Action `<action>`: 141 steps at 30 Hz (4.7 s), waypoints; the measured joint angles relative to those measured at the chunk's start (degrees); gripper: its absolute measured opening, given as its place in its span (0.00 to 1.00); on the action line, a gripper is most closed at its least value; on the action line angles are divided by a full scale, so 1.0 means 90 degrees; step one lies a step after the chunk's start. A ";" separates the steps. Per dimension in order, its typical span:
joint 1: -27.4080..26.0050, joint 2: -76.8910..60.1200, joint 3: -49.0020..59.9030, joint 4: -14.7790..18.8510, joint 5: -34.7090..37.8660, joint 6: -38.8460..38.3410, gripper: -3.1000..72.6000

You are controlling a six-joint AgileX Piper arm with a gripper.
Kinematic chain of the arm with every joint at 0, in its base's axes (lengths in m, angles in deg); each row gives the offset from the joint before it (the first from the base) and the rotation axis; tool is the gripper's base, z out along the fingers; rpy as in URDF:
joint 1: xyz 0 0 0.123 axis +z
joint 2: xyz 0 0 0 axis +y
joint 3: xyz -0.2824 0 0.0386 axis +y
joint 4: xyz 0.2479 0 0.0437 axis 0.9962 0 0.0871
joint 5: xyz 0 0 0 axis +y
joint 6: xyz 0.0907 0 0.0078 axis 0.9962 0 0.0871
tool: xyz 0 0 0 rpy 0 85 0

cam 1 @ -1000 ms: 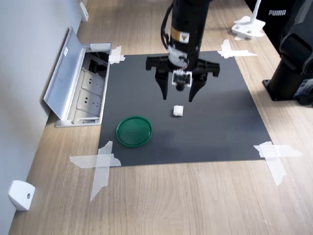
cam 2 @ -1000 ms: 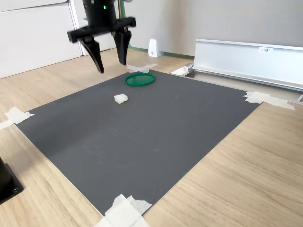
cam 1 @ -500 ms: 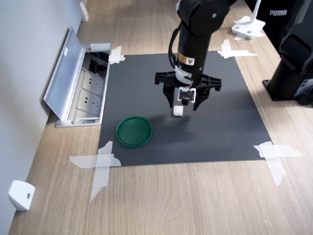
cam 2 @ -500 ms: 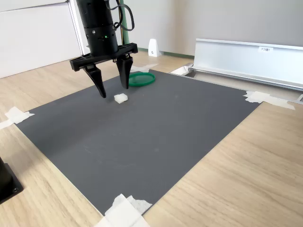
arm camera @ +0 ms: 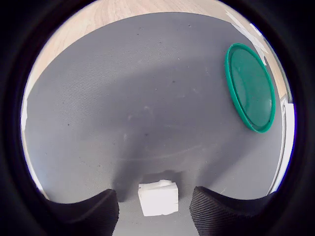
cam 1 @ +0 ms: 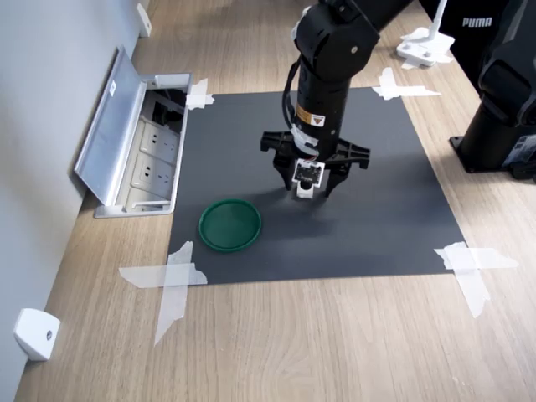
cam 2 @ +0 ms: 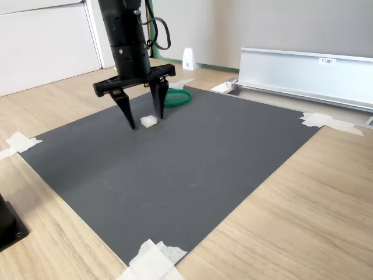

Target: Grasp a white terminal and put it on the green lid.

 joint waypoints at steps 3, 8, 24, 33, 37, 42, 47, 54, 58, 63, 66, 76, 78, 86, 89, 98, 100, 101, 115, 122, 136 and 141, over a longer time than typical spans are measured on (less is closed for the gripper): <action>0.0000 0.0000 0.0000 -0.0022 -0.0007 0.0000 0.84; 0.0000 0.0007 0.0000 -0.0035 -0.0035 0.0000 0.75; 0.0000 0.0007 0.0000 -0.0042 0.0101 0.0106 0.39; 0.0000 -0.0031 -0.1291 -0.0022 0.1549 0.0665 0.39; 0.0000 -0.0024 -0.2373 0.0074 0.2033 0.0671 0.39; 0.0000 0.0272 -0.3575 0.0347 0.2283 0.0686 0.39; 0.0000 0.0910 -0.4351 0.0415 0.2467 0.0933 0.39; 0.0005 0.1722 -0.4515 0.0783 0.2461 0.1152 0.39; 0.0091 0.2001 -0.4515 0.0870 0.2467 0.1195 0.39; 0.0265 0.2181 -0.4515 0.0813 0.2467 0.1271 0.39; 0.0341 0.2252 -0.4515 0.0691 0.2467 0.1296 0.39; 0.0354 0.2260 -0.4515 0.0464 0.2514 0.1242 0.42; 0.0354 0.2260 -0.4515 0.0443 0.2513 0.1250 0.50; 0.0354 0.2260 -0.4515 0.0191 0.2529 0.1416 0.84; 0.0354 0.2214 -0.4515 0.0200 0.2541 0.1579 0.87; 0.0354 0.0919 -0.4066 0.0316 0.2046 0.2232 0.69; 0.0354 0.0374 -0.3600 0.0316 0.1758 0.2337 0.54; 0.0354 0.0090 -0.3324 0.0316 0.1602 0.2430 0.46; 0.0354 -0.4069 0.0207 -0.0150 0.0111 0.4936 0.03; -0.0369 -0.5888 0.1726 0.0036 -0.1073 0.5838 0.03; -0.1850 -0.9454 0.3957 0.0571 -0.1303 0.5936 0.03; -0.2116 -1.0328 0.4780 0.0635 -0.1200 0.5936 0.03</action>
